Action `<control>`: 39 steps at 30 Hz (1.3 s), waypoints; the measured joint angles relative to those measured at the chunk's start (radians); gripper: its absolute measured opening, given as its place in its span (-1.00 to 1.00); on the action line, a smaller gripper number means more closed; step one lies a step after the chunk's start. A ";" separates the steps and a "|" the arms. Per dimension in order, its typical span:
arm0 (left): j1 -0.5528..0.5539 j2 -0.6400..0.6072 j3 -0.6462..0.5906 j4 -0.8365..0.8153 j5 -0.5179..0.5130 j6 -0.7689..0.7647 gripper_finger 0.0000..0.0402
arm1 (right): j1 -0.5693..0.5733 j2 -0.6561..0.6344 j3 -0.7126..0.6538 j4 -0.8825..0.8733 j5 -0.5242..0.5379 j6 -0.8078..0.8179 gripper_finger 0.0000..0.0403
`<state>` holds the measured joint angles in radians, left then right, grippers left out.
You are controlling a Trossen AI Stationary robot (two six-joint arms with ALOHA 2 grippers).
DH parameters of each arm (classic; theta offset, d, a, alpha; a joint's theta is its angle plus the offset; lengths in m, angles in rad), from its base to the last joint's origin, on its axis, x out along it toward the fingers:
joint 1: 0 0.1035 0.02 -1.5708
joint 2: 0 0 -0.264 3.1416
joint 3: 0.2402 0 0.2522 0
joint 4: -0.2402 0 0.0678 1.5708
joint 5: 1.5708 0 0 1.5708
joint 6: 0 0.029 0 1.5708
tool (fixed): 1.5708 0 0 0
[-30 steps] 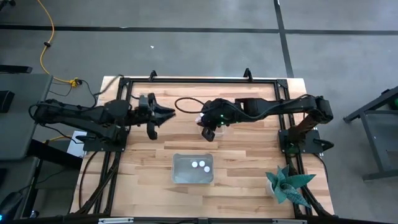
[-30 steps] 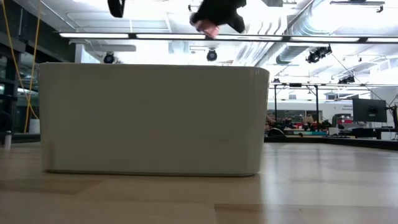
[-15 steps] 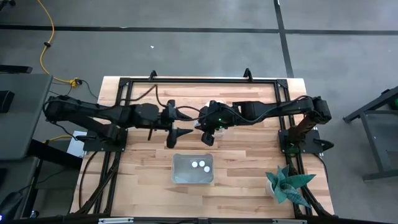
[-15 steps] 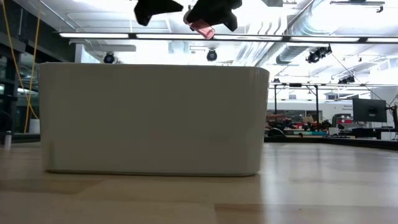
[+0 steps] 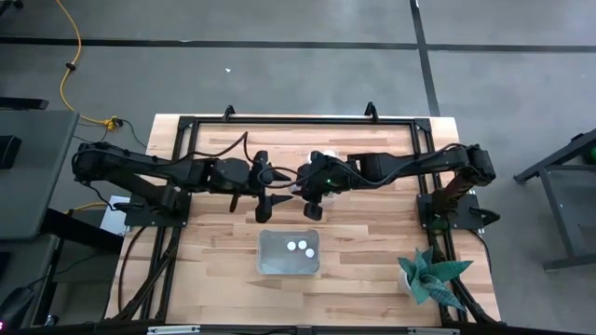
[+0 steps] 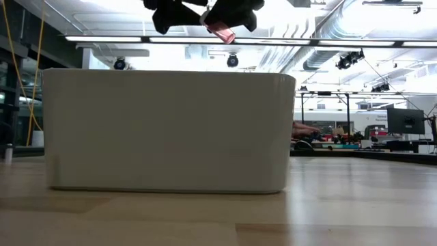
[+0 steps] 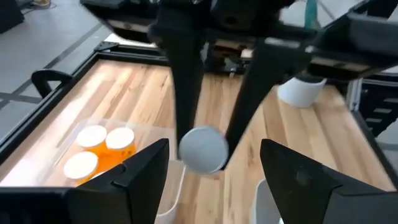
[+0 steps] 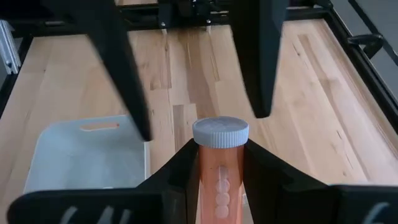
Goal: Pick and place medicine bottles into bin by pill shape (circle, oval)
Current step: Put the pink pill bottle into the white bin
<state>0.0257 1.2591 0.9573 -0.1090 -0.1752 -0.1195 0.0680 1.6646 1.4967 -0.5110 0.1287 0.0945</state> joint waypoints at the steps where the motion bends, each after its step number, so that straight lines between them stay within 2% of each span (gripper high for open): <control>1: 0.000 0.000 0.000 -0.006 -0.008 0.000 0.20 | 0.001 0.000 0.000 0.000 0.000 -0.006 -0.59; 13: 0.006 0.008 0.000 -0.003 -0.021 0.003 0.17 | 0.002 0.000 0.000 0.008 -0.008 -0.032 -0.59; 24: 0.007 0.010 0.000 0.003 -0.012 0.027 -0.33 | 0.002 0.000 0.000 0.012 -0.008 -0.032 -0.59; 27: 0.007 0.020 0.000 0.004 -0.016 0.027 -0.41 | 0.002 0.000 0.000 0.006 -0.009 -0.039 -0.59; 39: 0.007 0.040 0.000 0.027 0.004 0.064 -0.43 | 0.002 0.000 -0.002 -0.003 -0.024 -0.076 -0.59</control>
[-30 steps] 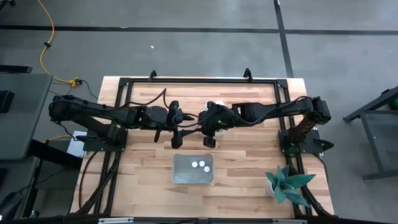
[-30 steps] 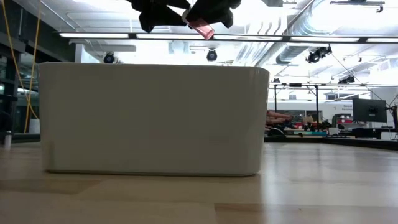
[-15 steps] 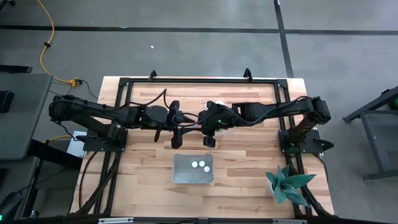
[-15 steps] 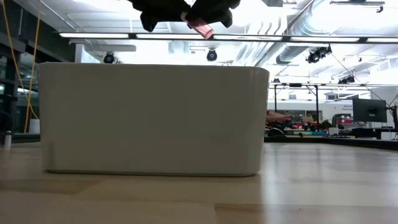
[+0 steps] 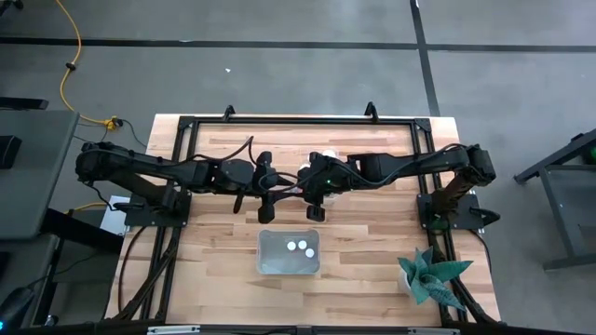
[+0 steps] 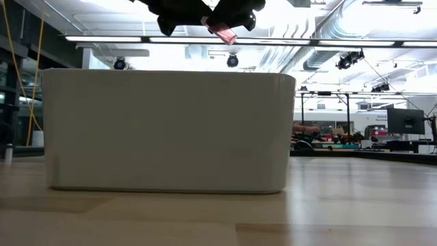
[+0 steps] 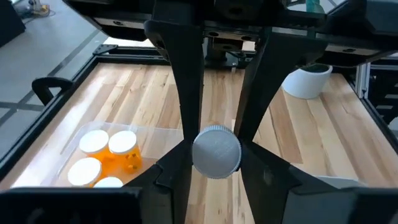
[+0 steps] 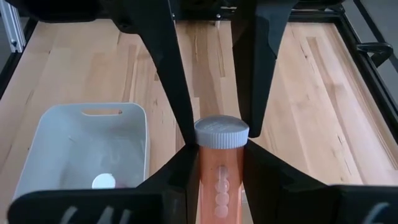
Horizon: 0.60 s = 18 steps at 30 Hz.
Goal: Pick and place medicine bottles into bin by pill shape (circle, oval)
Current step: Put the pink pill bottle into the white bin
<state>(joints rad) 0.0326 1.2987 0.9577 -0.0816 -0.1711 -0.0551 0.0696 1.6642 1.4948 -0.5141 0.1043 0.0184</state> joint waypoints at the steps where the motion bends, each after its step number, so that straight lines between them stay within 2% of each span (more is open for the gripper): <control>1: 0.000 0.000 0.000 0.000 0.000 0.009 -0.44 | 0.000 0.000 0.000 0.000 0.000 -0.001 -0.59; 9: 0.000 -0.002 0.000 0.002 0.006 0.015 -0.55 | 0.000 -0.001 0.000 -0.009 0.000 -0.002 -0.55; 18: 0.000 -0.002 0.000 -0.001 0.009 0.016 -0.55 | 0.000 -0.001 0.001 -0.014 0.027 -0.006 -0.12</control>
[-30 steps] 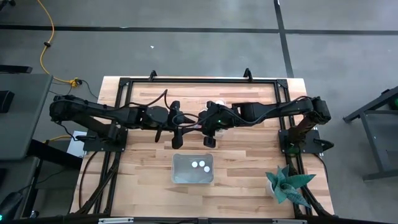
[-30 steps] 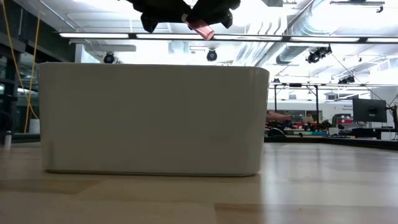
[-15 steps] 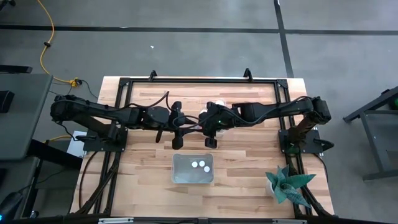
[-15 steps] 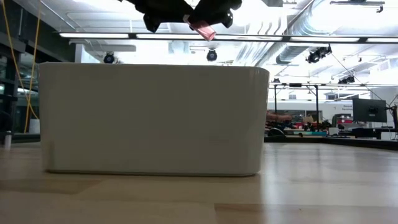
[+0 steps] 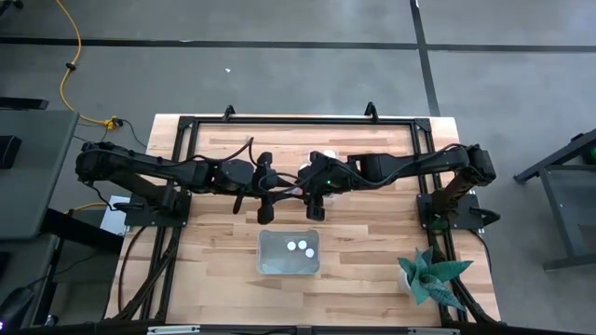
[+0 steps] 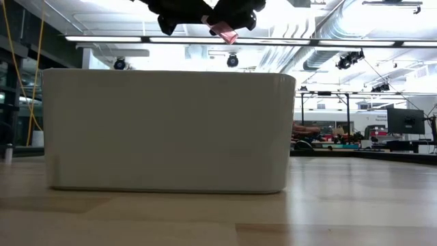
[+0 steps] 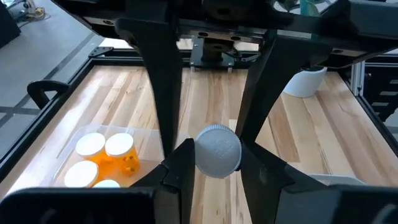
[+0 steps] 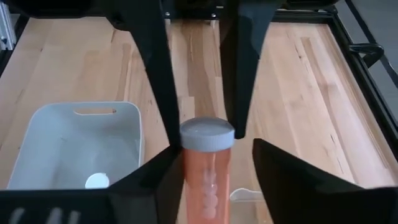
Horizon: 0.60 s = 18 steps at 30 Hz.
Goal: Pick and place medicine bottles into bin by pill shape (circle, oval)
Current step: Put the pink pill bottle into the white bin
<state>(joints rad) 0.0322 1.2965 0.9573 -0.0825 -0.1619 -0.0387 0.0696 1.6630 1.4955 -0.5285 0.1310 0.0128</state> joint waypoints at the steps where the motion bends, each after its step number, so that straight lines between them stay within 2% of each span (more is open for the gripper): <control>1: 0.000 -0.002 0.000 -0.004 0.000 0.000 -0.56 | 0.000 0.000 0.000 0.000 0.003 0.000 -0.08; 6: 0.001 -0.009 0.000 -0.055 -0.016 0.003 -0.56 | 0.000 -0.009 0.001 -0.018 0.009 0.001 0.03; 15: 0.037 -0.094 0.000 -0.226 -0.030 0.016 -0.56 | -0.003 -0.098 0.003 -0.102 0.017 -0.021 0.04; 18: 0.045 -0.129 0.000 -0.292 0.001 0.000 -0.56 | -0.003 -0.145 0.003 -0.154 0.025 -0.009 0.04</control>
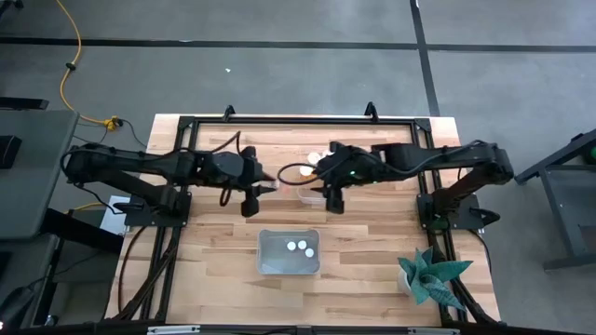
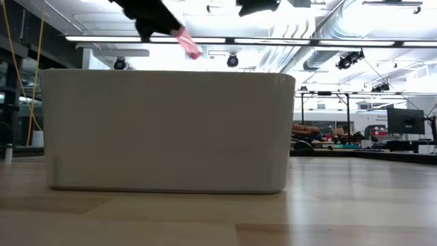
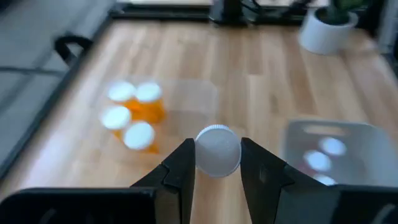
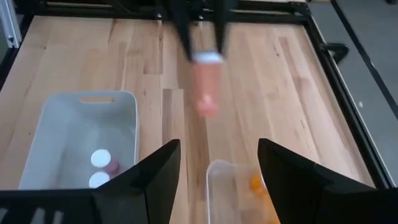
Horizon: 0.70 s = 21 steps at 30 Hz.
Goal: Pick and place medicine bottles into bin by pill shape (circle, oval)
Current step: Put the pink pill bottle into the white bin
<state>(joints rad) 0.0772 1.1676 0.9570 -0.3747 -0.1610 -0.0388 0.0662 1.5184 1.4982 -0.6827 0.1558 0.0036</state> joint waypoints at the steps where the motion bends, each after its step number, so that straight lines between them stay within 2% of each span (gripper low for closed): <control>1: -0.004 -0.009 0.000 -0.024 0.022 -0.021 -0.56 | 0.000 -0.017 0.000 -0.023 0.005 0.017 0.04; 6: -0.085 -0.006 0.000 -0.102 0.135 -0.106 -0.53 | 0.000 -0.080 0.000 -0.135 0.045 0.073 0.04; 11: -0.226 0.059 0.006 -0.096 0.157 -0.156 -0.51 | 0.000 -0.113 0.000 -0.221 0.086 0.092 0.04; 15: -0.307 0.167 0.102 -0.158 0.147 -0.134 -0.51 | 0.000 -0.120 0.000 -0.243 0.128 0.091 0.04; 21: -0.341 0.386 0.313 -0.341 0.078 0.037 -0.51 | 0.000 -0.119 0.000 -0.256 0.130 0.086 0.04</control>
<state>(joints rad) -0.2635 1.5535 1.2703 -0.7153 -0.0834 -0.0015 0.0658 1.3991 1.4979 -0.9384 0.2857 0.0895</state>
